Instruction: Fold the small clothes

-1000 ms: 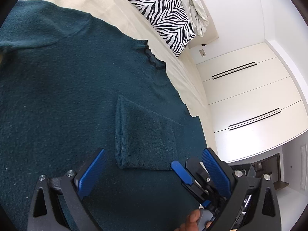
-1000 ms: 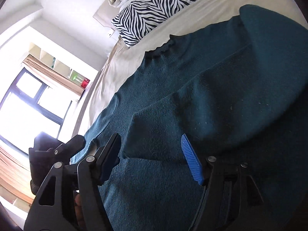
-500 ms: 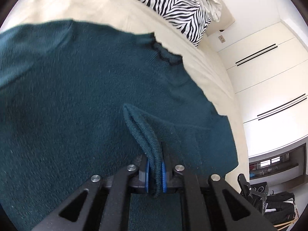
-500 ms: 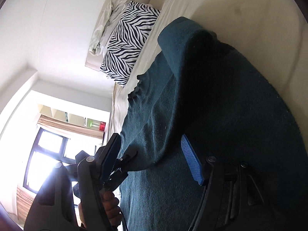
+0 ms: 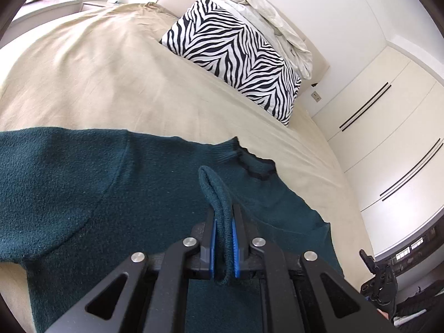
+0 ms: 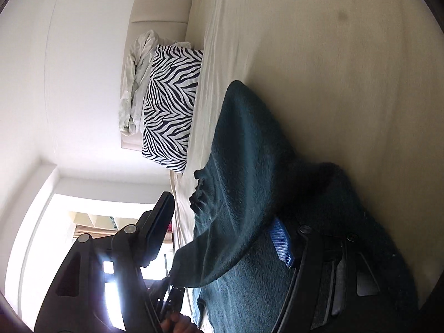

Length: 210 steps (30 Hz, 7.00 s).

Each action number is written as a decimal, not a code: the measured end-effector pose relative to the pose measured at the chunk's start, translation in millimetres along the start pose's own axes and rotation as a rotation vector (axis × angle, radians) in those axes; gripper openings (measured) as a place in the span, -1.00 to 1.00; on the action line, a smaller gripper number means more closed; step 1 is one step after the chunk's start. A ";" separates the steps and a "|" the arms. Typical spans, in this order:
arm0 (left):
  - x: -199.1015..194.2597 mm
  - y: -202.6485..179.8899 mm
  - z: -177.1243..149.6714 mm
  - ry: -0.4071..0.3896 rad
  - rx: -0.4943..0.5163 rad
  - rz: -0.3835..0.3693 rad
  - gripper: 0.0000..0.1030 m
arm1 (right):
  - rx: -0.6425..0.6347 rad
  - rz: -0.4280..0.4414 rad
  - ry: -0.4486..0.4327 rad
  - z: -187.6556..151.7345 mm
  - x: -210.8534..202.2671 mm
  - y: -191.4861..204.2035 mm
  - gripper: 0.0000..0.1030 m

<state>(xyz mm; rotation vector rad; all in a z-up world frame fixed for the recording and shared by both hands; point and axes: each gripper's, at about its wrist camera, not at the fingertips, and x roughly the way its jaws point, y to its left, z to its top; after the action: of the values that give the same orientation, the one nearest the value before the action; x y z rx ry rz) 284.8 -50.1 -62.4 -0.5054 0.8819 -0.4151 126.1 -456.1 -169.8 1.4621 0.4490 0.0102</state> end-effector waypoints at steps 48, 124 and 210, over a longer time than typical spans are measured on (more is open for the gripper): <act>11.4 49.2 -50.4 -0.074 -0.046 -0.012 -0.76 | -0.287 -0.135 0.187 59.2 53.8 69.0 0.19; -76.4 26.3 -117.3 -0.076 0.171 0.125 0.42 | -0.486 -0.374 0.496 -162.4 95.8 70.5 0.26; -82.9 63.2 -50.7 -0.048 0.201 0.357 0.20 | -0.684 -0.422 0.206 -29.9 35.7 68.0 0.41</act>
<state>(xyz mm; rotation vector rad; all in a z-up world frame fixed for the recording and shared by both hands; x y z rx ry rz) 204.9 33.0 -74.4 -0.1659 0.8528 -0.1611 167.8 -409.3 -116.3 0.6796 0.8230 -0.0207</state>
